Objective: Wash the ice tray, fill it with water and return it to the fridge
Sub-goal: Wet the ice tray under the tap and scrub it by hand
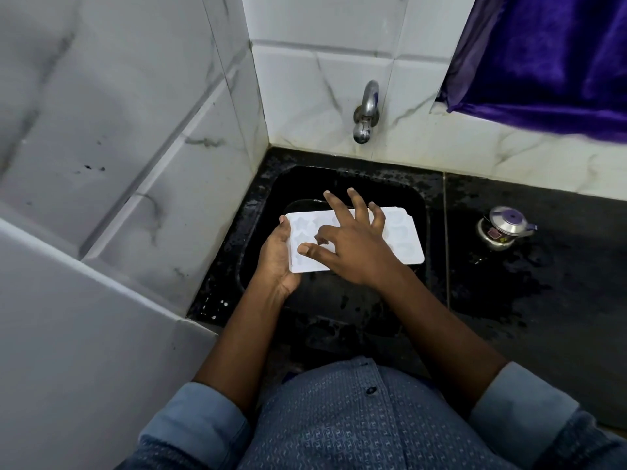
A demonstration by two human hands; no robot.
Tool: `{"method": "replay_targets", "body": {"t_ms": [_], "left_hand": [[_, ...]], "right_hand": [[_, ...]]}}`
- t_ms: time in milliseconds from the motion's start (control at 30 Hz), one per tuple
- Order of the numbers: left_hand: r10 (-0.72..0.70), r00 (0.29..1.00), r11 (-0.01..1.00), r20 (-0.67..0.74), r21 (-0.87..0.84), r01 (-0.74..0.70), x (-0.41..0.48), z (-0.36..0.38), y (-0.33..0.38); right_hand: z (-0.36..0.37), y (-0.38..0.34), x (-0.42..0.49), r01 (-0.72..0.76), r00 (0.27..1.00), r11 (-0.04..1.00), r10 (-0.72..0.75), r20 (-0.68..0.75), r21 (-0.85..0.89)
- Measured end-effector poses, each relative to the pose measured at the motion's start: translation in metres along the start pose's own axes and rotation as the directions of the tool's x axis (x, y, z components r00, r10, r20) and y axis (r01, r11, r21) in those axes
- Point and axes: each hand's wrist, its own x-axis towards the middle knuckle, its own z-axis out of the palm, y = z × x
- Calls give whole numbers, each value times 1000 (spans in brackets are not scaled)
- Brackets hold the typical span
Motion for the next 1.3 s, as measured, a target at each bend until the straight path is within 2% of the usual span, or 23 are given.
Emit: {"method": "replay_targets", "body": {"t_ms": [333,800,933,1100,1300], "left_hand": [[5,1000,1000,18,7,-5,-3,-3,3],[-5,1000,1000,1,-1,5,-7,-2,3],[-25,999,1000,25,-18,25,-3,-7,5],[-18,1000,999,-6,-40,17,-5,-4,5],[11,998,1000,-60,-28,-13,-1,-8,6]], "right_hand": [[2,1,0,24,999,1000,-24,-33,-1],[2,-3,-5,23,1000,1000,-23,20,21],[4,4,-5,32,996,997,-38,78,66],[-2,27,-7,42,999,987,-37,-34,157],[-4,42,-13,19,999,999,-17,-46,50]]}}
